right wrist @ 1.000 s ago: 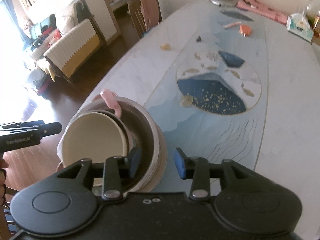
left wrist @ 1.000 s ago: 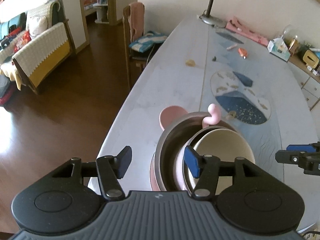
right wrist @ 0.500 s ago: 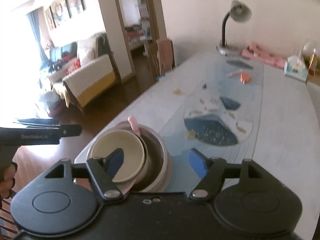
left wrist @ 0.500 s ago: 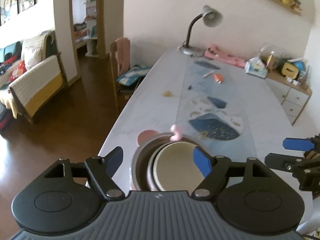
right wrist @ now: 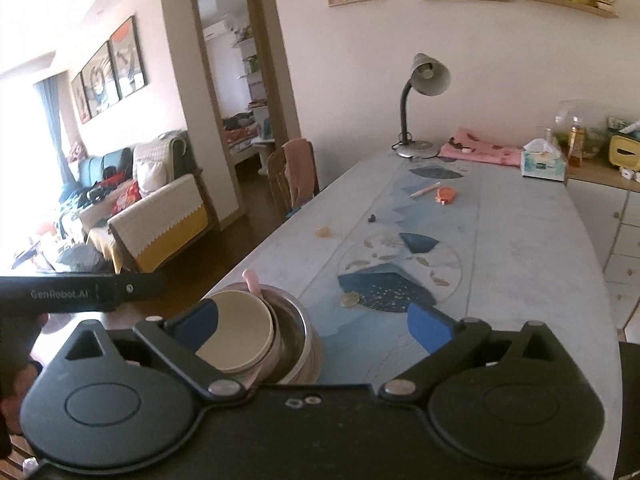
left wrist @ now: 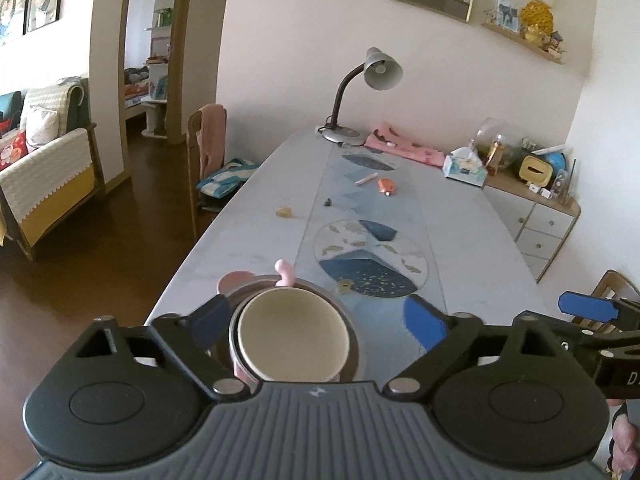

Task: Organize plates and bowls

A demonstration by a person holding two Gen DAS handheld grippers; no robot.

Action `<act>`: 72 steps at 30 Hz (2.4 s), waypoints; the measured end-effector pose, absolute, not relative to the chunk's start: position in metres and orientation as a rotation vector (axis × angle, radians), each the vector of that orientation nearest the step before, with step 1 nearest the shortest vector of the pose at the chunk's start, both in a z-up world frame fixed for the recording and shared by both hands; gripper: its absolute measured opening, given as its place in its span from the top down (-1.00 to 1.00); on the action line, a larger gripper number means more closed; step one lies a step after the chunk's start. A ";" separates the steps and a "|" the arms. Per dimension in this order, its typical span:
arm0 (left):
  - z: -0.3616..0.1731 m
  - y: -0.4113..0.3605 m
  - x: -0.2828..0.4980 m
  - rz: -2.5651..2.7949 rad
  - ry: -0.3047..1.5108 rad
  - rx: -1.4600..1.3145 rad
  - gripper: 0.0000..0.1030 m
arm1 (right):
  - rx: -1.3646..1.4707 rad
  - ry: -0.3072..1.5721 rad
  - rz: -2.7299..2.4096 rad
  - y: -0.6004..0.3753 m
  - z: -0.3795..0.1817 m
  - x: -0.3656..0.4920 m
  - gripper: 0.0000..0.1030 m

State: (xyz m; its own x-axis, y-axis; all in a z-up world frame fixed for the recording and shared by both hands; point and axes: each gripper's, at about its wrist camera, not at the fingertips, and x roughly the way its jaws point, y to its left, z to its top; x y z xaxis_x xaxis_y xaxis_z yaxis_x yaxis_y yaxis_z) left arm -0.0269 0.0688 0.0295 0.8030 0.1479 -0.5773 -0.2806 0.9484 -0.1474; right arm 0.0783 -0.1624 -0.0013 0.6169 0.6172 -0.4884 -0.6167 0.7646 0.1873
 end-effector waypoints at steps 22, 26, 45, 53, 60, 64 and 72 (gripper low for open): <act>0.027 0.027 -0.045 0.216 0.594 -0.191 -1.00 | 0.059 0.566 0.586 -0.189 -0.007 0.058 -1.00; 0.028 0.024 -0.046 0.218 0.584 -0.188 -1.00 | 0.079 0.579 0.578 -0.196 -0.010 0.060 -1.00; 0.028 0.018 -0.042 0.228 0.596 -0.170 -1.00 | 0.076 0.597 0.589 -0.200 -0.012 0.059 -0.99; 0.022 0.026 -0.044 0.258 0.620 -0.191 -1.00 | 0.056 0.613 0.612 -0.191 -0.014 0.058 -0.99; 0.019 0.037 -0.053 0.289 0.634 -0.206 -1.00 | 0.028 0.622 0.652 -0.174 -0.014 0.055 -0.99; 0.019 0.043 -0.057 0.310 0.642 -0.210 -1.00 | 0.015 0.628 0.681 -0.166 -0.014 0.055 -0.99; 0.019 0.047 -0.060 0.331 0.650 -0.212 -1.00 | 0.010 0.643 0.706 -0.158 -0.013 0.057 -0.99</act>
